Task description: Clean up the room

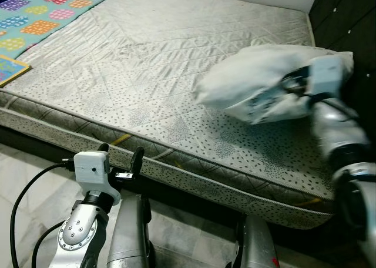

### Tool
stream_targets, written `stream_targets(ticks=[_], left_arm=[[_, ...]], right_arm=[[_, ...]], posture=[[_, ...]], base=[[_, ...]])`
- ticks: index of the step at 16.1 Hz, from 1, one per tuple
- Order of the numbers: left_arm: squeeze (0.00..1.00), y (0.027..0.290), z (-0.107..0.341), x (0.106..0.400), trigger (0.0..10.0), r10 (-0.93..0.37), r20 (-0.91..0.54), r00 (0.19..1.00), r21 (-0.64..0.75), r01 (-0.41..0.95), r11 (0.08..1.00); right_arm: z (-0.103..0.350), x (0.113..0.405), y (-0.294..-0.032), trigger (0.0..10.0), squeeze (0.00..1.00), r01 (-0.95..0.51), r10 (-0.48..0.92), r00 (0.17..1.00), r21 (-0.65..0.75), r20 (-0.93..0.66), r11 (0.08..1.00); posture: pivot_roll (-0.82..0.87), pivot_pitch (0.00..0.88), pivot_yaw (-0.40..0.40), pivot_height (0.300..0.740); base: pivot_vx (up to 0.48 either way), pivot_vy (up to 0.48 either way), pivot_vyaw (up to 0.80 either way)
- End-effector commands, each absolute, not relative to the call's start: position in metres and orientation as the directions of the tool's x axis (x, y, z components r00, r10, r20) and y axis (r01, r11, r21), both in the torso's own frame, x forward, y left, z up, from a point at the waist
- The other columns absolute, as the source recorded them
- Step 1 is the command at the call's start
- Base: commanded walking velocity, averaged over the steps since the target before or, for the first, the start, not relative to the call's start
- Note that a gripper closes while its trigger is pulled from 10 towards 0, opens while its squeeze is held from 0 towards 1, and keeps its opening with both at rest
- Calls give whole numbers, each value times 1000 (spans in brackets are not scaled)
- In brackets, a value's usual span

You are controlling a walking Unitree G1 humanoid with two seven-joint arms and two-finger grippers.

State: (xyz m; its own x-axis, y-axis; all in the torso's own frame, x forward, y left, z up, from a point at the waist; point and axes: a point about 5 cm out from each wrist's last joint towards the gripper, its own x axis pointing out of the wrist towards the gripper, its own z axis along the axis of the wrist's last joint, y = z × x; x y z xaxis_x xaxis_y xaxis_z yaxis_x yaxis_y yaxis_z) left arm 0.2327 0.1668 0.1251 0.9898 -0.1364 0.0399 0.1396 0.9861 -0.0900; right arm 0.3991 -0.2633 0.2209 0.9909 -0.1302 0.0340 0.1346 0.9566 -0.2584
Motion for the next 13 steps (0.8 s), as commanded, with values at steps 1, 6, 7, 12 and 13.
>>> stream_targets(ticks=[1,6,7,12,13], left_arm=[[0,170,123,232,10000,-144,18,989,-74,145,987],[0,170,124,232,10000,-149,16,989,-65,150,987],[0,170,124,231,10000,-149,15,989,-66,150,986],[0,170,123,232,10000,-159,11,987,-64,159,985],[0,169,123,234,10000,-162,13,987,-64,163,985]], right_arm=[[241,394,-286,0,0,207,-189,978,-286,88,935],[223,384,-304,0,0,255,-247,967,-226,63,940],[212,382,-303,0,0,259,-253,966,-186,56,948],[161,366,-282,0,0,305,-302,951,-39,71,951],[155,364,-276,0,0,303,-300,951,-36,77,952]], posture=[[46,66,-17,531],[56,68,-10,531],[56,68,-10,531],[41,69,1,531],[41,69,1,531]], base=[[0,0,0],[0,0,0],[0,0,0],[0,0,0],[0,0,0]])
